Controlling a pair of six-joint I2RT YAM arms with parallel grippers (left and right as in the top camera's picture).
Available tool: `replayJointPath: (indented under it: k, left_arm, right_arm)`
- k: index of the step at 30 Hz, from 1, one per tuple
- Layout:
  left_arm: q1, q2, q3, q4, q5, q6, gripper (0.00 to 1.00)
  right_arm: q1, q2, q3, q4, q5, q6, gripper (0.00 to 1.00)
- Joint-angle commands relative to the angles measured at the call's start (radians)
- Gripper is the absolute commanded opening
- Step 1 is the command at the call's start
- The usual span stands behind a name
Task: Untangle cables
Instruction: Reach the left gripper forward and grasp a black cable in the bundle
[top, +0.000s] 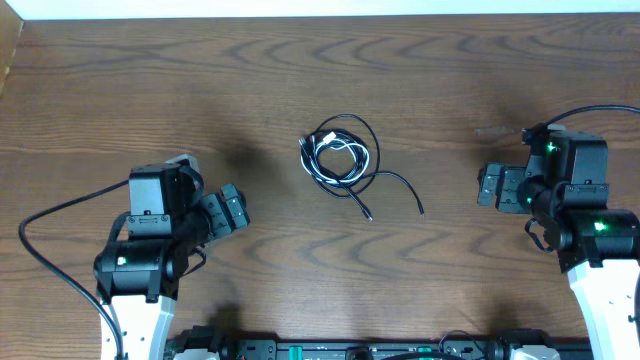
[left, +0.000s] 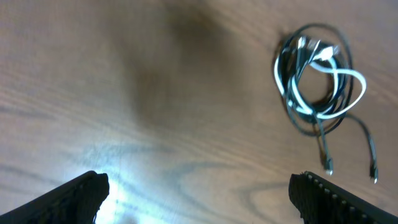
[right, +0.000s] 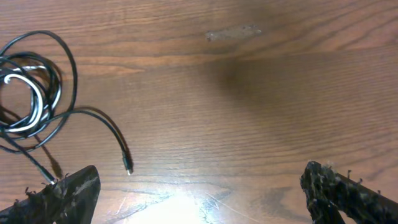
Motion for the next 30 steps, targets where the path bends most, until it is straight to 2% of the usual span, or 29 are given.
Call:
replayJointPath:
  k: [1,7,12,18,23,26,30]
  left_arm:
    - [0.005,-0.001,0.019,0.054,0.012,-0.020,0.98]
    - [0.004,0.035,0.079,0.159,0.005,-0.045,0.98]
    - [0.004,0.140,0.199,0.161,-0.023,-0.042,0.98]
    - [-0.006,0.268,0.230,0.193,-0.064,-0.025,0.98]
    - [-0.083,0.387,0.283,0.166,-0.165,0.031,0.98]
    - [-0.127,0.447,0.303,0.152,-0.169,0.031,0.98]
    - [-0.189,0.532,0.303,0.143,-0.169,0.099,0.98]
  right_arm:
    - [0.009,-0.005,0.022,0.003,-0.056,0.018,0.99]
    - [0.009,-0.005,0.022,0.016,-0.066,0.018,0.99]
    - [0.009,-0.005,0.022,0.018,-0.066,0.017,0.99]
    - [0.009,-0.005,0.022,0.021,-0.066,0.018,0.99]
    - [0.009,-0.005,0.022,0.025,-0.066,0.018,0.99]
    - [0.009,-0.005,0.022,0.026,-0.066,0.018,0.99]
    - [0.009,-0.005,0.022,0.025,-0.066,0.018,0.99]
